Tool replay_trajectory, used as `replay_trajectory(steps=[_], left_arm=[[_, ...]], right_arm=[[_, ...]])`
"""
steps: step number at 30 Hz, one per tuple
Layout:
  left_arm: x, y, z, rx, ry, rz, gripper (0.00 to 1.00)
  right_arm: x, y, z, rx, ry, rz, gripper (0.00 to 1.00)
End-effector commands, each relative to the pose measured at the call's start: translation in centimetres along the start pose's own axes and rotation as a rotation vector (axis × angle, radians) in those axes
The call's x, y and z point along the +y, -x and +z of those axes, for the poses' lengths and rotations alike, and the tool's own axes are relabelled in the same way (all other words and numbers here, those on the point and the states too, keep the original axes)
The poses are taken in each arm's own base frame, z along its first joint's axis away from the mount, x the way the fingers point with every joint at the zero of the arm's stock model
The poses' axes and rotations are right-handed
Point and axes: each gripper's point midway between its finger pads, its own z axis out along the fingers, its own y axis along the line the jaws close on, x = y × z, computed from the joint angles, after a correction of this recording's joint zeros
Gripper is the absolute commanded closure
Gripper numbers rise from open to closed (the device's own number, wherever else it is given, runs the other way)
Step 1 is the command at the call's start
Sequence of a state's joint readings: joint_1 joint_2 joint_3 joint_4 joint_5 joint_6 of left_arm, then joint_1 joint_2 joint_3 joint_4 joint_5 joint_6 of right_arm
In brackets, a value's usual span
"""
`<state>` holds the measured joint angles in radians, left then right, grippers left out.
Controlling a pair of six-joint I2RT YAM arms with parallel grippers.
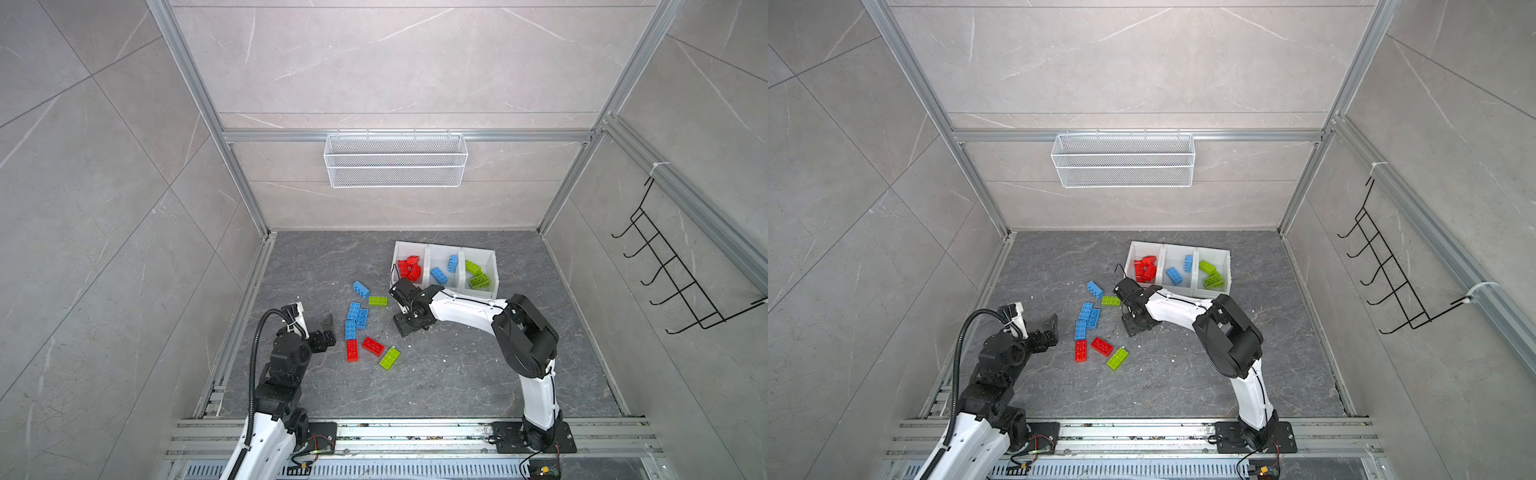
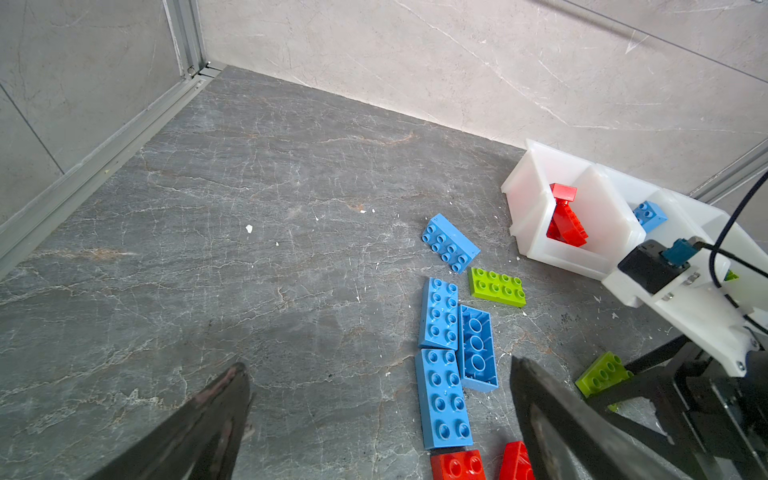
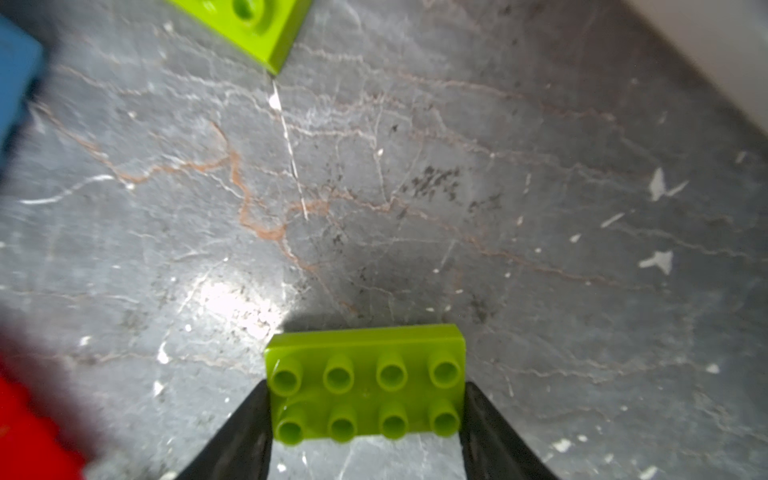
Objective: Sort the legos into containers by color
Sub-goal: 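Close the right gripper on the lime-green brick and lift it, then carry the lime-green brick into the compartment nearest the right arm, release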
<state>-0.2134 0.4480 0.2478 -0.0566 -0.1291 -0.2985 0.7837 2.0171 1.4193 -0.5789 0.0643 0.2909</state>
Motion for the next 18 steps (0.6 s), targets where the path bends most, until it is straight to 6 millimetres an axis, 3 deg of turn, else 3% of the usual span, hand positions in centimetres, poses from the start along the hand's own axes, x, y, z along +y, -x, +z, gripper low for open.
replay_trajectory(steps=[1, 6, 18], left_arm=[[-0.1, 0.8, -0.1, -0.031, -0.004, -0.005, 0.00], [-0.1, 0.9, -0.2, -0.036, -0.002, -0.006, 0.00], [0.0, 0.9, -0.2, -0.036, 0.001, -0.008, 0.00]], right_arm=[[-0.6, 2.8, -3.6, -0.094, 0.099, 0.046, 0.46], [-4.4, 4.8, -6.0, -0.156, 0.116, 0.115, 0.46], [-18.4, 7.3, -9.4, -0.282, 0.072, 0.348, 0.47]])
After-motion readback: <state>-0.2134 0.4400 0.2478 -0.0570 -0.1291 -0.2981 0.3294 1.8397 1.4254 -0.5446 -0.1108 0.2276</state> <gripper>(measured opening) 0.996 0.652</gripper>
